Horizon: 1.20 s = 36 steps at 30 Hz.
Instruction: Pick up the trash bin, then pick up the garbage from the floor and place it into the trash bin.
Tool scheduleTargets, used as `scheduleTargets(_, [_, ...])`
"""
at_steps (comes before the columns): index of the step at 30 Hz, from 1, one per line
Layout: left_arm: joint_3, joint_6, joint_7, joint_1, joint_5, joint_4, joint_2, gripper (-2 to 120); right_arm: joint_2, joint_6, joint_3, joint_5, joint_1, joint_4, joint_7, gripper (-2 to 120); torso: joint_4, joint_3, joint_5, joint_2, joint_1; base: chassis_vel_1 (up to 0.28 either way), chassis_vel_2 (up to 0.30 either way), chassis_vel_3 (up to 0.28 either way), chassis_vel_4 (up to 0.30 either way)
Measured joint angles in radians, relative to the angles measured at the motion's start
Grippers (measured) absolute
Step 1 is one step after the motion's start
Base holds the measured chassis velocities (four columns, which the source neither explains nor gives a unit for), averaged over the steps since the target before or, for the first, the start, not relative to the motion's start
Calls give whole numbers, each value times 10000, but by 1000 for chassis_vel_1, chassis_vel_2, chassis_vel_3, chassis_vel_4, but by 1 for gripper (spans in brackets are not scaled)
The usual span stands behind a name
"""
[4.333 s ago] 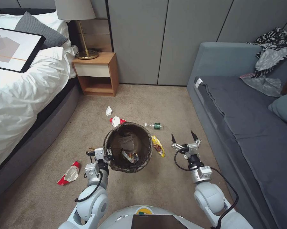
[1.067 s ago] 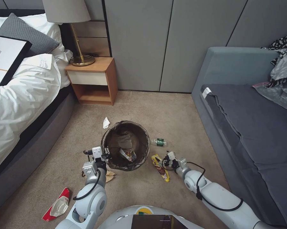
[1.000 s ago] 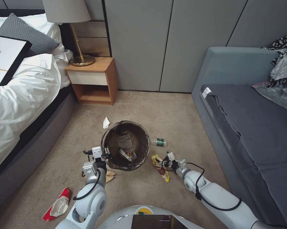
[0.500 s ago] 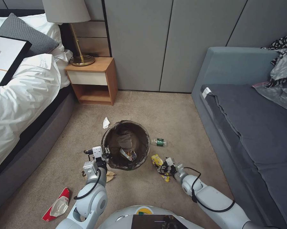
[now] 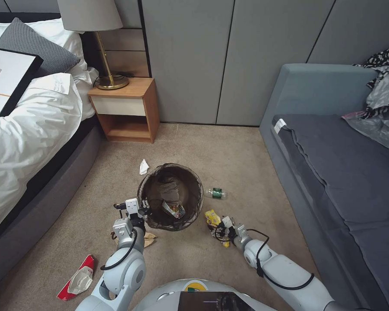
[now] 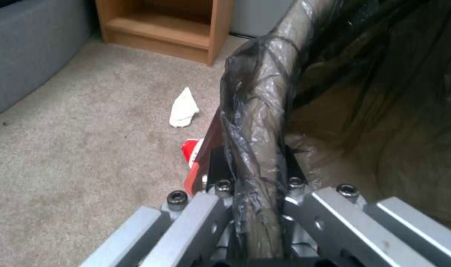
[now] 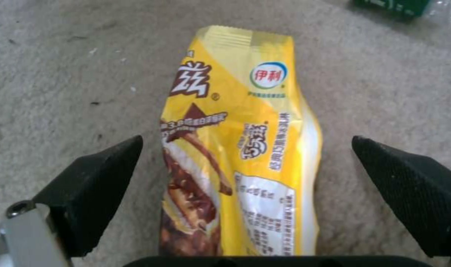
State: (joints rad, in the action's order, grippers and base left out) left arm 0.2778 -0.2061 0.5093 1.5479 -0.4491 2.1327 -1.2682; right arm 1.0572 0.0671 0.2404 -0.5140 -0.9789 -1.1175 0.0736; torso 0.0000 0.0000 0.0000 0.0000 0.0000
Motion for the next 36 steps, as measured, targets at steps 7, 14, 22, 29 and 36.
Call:
scheduleTargets(7, [11, 6, 4, -12, -15, -6, 24, 2, 69, 1, 68, 46, -18, 21, -1, 100, 0, 0, 1, 0, 0, 0, 0, 0, 0])
scheduleTargets(14, [14, 8, 9, -33, -25, -22, 26, 2, 115, -3, 91, 56, -19, 74, -4, 91, 0, 0, 1, 0, 0, 0, 0, 0, 0])
scheduleTargets(22, [13, 10, 23, -92, -58, -66, 46, 2, 206, 112, 57, 102, -13, 230, -27, 52, -1, 0, -1, 0, 0, 0, 0, 0, 0])
scheduleTargets(29, [-38, 12, 32, -153, -81, -106, 69, 2, 132, 179, -14, 102, -60, 196, -77, 28, 0, 0, -1, 1, 0, 0, 0, 0, 0])
scheduleTargets(36, [-51, 18, 36, -168, -86, -121, 80, 2, 69, 198, -15, 99, -99, -10, -182, 4, 1, 0, 2, 1, 0, 0, 0, 0, 0])
